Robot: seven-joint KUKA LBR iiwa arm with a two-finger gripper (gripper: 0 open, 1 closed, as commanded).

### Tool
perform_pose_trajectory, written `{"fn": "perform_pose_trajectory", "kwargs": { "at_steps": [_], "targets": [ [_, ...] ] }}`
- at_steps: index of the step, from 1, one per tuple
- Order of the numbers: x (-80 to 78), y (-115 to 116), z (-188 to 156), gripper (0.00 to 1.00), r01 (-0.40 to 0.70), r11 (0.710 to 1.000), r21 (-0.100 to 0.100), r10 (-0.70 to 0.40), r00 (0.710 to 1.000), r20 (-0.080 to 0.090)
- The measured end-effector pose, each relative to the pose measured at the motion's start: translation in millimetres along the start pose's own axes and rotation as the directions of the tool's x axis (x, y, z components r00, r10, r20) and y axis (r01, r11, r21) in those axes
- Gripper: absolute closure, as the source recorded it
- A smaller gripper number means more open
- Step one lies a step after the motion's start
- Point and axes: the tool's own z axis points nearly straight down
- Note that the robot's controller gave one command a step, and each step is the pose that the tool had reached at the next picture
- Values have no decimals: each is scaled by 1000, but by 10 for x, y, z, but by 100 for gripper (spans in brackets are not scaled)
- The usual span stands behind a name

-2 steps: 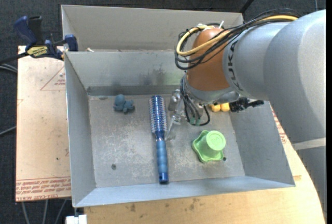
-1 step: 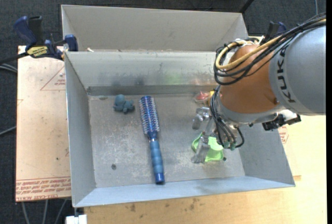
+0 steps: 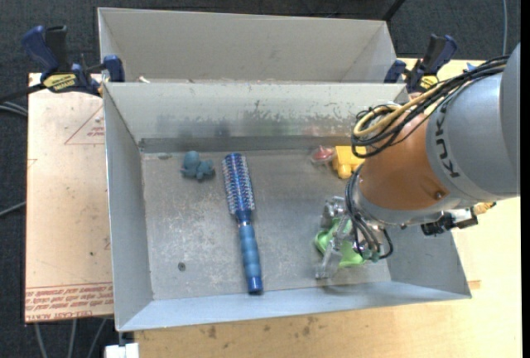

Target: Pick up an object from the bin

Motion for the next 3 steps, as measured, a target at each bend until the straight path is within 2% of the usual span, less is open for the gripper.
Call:
{"fn": "perform_pose_trajectory", "kwargs": {
  "at_steps": [1,2,3],
  "targets": [
    [-60,-628,-37,0,-88,996,0,88,996,4],
    [-47,-533,-41,100,-75,997,-11,75,997,2],
    [-56,-584,-37,0,-78,997,-3,78,997,3]
  ]
}}
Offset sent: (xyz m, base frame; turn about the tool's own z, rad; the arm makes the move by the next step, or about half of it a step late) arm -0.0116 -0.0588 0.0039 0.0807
